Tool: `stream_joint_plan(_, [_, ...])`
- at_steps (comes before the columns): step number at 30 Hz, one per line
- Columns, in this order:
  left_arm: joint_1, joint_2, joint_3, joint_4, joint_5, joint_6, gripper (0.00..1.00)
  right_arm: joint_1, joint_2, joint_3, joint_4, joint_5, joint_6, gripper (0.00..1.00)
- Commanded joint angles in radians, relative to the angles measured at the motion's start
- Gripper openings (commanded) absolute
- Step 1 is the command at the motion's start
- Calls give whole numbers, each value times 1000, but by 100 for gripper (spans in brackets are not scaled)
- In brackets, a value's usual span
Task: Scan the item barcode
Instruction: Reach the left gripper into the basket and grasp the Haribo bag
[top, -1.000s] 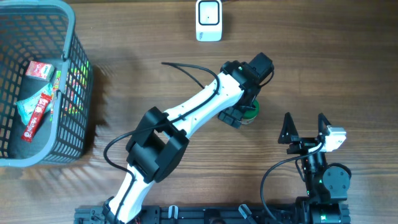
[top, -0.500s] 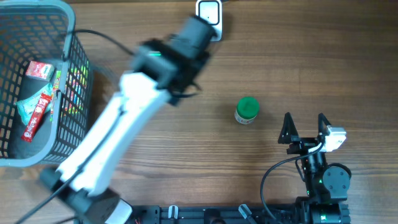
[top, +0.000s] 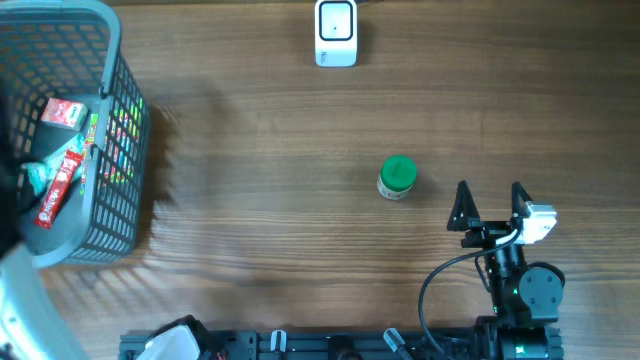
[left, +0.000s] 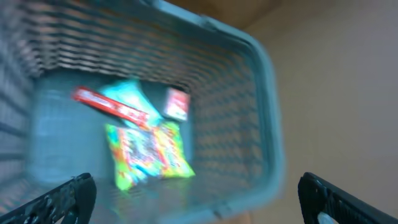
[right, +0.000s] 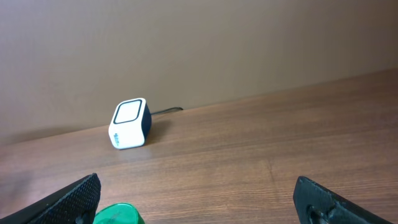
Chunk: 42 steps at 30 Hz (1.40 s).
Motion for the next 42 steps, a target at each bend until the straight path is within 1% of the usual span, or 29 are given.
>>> stream_joint_plan(1, [142,142,-74,-25,216,33,100,4,-5,-1,2,6,8,100])
stream_joint_plan(3, [170,218,-129,-24,254,34,100,4,-5,-1,2,6,8,100])
stream_joint_plan(6, [173,301,-209,20,260,81,100,4,-5,-1,2,6,9,100])
stream_joint_plan(7, [173,319,-235,45,260,87,100,4,-5,-1,2,6,8,100])
stream_joint_plan(8, [173,343,-284,103,277,118,100,4,-5,-1,2,6,8,100])
stream_joint_plan(10, [171,372,-358,198,347,183,100,4,-5,-1,2,6,8,100])
stream_joint_plan(16, [170,405,-538,340,387,175,100,4,-5,-1,2,6,8,100])
stream_joint_plan(21, [164,428,-687,501,447,175,100,4,-5,-1,2,6,8,100])
stream_joint_plan(24, [141,472,-724,573,466,175,100,4,-5,-1,2,6,8,100])
stream_joint_plan(27, [111,520,-724,610,469,175,100,4,-5,-1,2,6,8,100])
stream_joint_plan(28, [97,539,-724,621,469,175,97,4,-5,-1,2,6,8,99])
stream_joint_plan(29, [88,546,-724,622,468,175,81,4,-5,-1,2,6,8,100])
stream_joint_plan(30, [82,547,-724,622,469,175,57,4,-5,-1,2,6,8,100])
stream_joint_plan(31, [76,546,-724,622,469,174,37,4,-5,-1,2,6,8,100])
stream_joint_plan(32, [74,539,-723,621,469,175,24,4,-5,-1,2,6,8,100])
stream_joint_plan(33, [74,530,-723,621,468,175,14,4,-5,-1,2,6,8,100])
stream_joint_plan(34, [77,514,-723,620,468,175,6,4,-5,-1,2,6,8,100])
stream_joint_plan(35, [90,476,-723,619,469,175,4,4,-5,-1,2,6,8,100])
stream_joint_plan(39, [137,339,-684,593,469,177,4,4,-5,-1,2,6,9,100])
stream_joint_plan(42, [181,168,-605,555,469,179,4,4,-5,-1,2,6,8,100])
